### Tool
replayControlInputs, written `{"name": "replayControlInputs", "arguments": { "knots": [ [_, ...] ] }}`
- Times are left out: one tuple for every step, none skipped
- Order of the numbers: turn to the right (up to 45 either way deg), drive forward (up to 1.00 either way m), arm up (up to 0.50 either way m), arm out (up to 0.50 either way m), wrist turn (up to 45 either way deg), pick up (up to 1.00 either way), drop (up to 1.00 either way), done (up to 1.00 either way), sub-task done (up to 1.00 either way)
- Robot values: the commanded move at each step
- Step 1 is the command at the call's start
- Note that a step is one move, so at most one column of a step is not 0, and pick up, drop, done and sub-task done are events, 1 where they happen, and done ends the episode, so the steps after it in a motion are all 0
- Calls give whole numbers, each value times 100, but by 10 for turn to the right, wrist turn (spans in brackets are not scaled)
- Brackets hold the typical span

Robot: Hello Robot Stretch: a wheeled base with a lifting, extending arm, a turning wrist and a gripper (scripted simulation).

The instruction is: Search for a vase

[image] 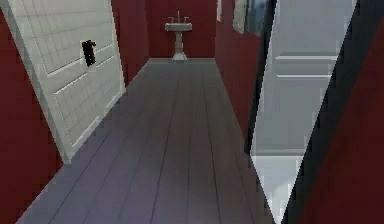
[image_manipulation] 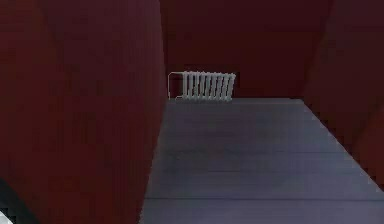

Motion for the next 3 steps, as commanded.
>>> {"name": "replayControlInputs", "arguments": {
  "knots": [
    [0,65,0,0,0,0,0,0,0],
    [270,0,0,0,0,0,0,0,0],
    [0,35,0,0,0,0,0,0,0]
  ]
}}
